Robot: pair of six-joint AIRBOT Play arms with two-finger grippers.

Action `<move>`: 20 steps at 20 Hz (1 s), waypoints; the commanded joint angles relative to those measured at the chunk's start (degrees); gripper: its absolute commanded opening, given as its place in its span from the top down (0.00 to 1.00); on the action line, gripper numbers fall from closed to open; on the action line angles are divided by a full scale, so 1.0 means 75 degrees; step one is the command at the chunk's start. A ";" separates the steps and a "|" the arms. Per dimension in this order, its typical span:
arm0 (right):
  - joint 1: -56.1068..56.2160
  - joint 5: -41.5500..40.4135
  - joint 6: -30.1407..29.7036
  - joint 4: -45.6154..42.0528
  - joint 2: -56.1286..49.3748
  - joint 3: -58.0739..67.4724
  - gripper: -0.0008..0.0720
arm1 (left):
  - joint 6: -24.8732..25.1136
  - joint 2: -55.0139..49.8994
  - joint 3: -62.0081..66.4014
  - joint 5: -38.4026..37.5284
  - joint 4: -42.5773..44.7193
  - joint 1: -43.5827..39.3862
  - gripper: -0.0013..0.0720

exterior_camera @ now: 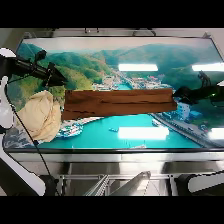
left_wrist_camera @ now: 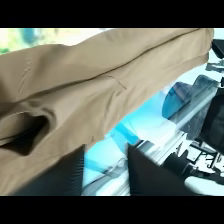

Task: Fold the shirts.

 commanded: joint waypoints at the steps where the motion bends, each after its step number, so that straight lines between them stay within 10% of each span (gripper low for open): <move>1: 0.0350 0.0490 -0.0388 0.0784 -0.0551 0.0041 0.19 | 0.0017 0.0187 -0.0577 0.0396 0.0003 -0.0475 0.96; 3: 0.0592 0.0487 -0.0595 0.1078 -0.0673 0.0041 0.39 | 0.0274 0.0184 -0.0886 0.0533 0.0026 -0.0991 0.96; 5: 0.0691 0.0504 -0.0592 0.1128 -0.0708 0.0044 0.95 | 0.0527 0.0181 -0.1204 0.1093 0.0058 -0.1708 0.96; 12: -0.0297 0.2500 -0.0440 0.1128 0.0000 0.1122 0.96 | 0.0332 -0.0210 -0.1702 0.4197 0.0475 -0.4062 0.97; 20: -0.0676 0.3931 -0.0560 0.2585 0.1521 0.1571 0.96 | -0.0962 -0.2282 0.0842 0.4261 0.0119 -0.5799 0.97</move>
